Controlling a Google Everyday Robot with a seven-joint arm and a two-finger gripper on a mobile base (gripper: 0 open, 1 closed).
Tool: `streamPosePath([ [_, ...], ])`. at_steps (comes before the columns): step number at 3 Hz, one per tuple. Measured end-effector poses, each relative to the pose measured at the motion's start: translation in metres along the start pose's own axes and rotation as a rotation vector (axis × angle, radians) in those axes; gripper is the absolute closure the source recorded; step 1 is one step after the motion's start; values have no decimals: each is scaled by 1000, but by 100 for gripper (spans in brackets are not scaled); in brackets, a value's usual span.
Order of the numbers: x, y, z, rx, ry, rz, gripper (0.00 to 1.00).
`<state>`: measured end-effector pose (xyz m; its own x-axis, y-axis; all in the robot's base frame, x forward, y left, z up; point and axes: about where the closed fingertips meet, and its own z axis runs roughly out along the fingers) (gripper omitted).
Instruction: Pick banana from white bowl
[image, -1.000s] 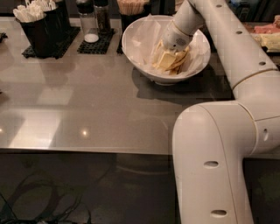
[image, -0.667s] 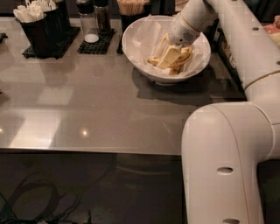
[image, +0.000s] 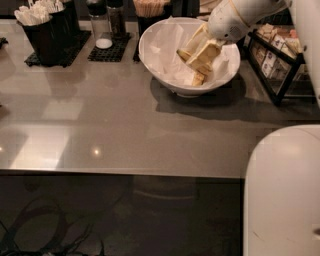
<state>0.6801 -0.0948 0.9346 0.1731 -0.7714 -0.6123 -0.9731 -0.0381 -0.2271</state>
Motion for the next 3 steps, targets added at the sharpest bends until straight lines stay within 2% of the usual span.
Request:
streamPosePath([
  [1, -10, 23, -33, 54, -65, -30, 100],
  [2, -15, 52, -61, 125, -172, -56, 100],
  [3, -13, 85, -93, 229, -227, -63, 100],
])
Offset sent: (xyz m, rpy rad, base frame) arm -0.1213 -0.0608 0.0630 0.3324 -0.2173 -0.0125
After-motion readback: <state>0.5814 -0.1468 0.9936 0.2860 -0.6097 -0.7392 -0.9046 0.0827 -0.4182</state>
